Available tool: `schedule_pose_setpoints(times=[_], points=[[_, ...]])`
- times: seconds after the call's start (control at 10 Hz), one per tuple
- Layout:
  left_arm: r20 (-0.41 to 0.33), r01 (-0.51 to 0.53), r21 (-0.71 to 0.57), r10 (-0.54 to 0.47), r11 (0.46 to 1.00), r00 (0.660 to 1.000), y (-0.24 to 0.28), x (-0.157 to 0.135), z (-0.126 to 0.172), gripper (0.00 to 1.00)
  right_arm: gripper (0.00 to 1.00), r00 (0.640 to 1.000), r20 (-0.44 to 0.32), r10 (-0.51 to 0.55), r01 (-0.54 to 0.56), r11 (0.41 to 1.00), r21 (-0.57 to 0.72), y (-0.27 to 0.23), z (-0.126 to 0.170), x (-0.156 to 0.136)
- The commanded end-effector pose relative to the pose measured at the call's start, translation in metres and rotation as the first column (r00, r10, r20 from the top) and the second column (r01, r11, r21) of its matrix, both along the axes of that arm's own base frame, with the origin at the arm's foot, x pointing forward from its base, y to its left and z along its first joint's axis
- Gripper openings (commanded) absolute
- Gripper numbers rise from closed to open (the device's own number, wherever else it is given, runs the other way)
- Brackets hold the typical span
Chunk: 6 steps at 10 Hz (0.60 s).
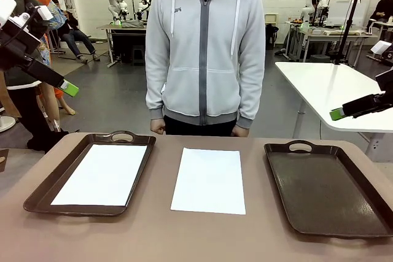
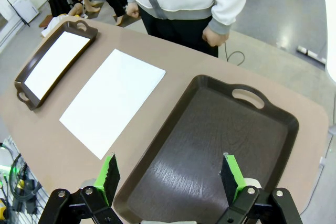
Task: Sort the A4 documents.
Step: Receive the A4 Paper.
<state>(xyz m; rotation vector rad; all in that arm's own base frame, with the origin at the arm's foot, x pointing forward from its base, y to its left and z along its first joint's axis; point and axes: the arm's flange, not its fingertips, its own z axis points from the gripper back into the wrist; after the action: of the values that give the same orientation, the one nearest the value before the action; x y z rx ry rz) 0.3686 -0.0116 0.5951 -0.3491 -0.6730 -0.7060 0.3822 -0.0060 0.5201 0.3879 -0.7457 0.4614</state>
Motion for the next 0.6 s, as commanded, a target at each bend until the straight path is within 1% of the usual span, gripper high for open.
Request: schedule_pose_setpoints(times=[0.0, 0.5], points=[[0.003, -0.006, -0.009, 0.006, 1.0, 1.0, 0.0001, 0.002, -0.0003, 1.0, 1.0, 1.0, -0.001, 0.011, -0.011, 1.0, 0.014, -0.0007, -0.002, 0.0007], [0.003, -0.006, -0.009, 0.006, 1.0, 1.0, 0.0001, 0.002, -0.0003, 1.0, 1.0, 1.0, -0.001, 0.011, -0.011, 1.0, 0.014, -0.0007, -0.002, 0.0007]])
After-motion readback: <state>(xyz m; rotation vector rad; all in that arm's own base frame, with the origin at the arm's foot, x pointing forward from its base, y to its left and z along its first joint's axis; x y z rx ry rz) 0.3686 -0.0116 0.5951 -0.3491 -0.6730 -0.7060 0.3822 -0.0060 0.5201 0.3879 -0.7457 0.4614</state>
